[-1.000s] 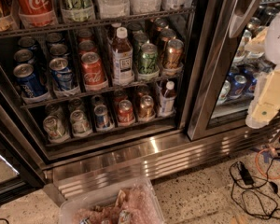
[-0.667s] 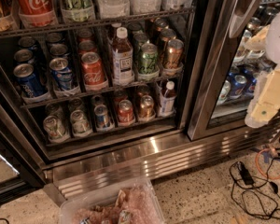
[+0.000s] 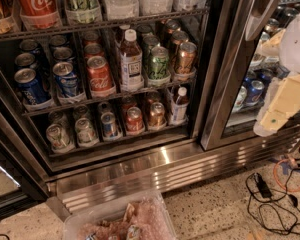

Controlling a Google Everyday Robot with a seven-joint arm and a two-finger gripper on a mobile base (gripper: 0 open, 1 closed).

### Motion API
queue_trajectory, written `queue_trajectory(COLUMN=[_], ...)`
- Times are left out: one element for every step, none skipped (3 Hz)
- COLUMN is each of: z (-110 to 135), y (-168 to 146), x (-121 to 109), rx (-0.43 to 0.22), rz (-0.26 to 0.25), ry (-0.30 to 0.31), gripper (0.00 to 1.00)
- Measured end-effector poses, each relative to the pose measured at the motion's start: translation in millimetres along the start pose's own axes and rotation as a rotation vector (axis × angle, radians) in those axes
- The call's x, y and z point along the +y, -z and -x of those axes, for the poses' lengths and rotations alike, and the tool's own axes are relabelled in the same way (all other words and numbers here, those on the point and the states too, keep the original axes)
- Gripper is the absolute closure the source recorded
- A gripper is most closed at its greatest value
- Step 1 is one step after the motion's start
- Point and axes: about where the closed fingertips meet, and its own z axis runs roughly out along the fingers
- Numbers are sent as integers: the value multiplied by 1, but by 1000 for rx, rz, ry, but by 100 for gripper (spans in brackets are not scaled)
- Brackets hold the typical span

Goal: Pick coke can from middle shelf of fridge

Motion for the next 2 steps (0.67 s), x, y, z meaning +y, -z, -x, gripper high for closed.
queue_trajectory(z=[5,16], y=[-13,-29], x=[-3,-9], rx=[-33,-65], rz=[-2,-9], ry=[-17,-17], gripper=[0,0])
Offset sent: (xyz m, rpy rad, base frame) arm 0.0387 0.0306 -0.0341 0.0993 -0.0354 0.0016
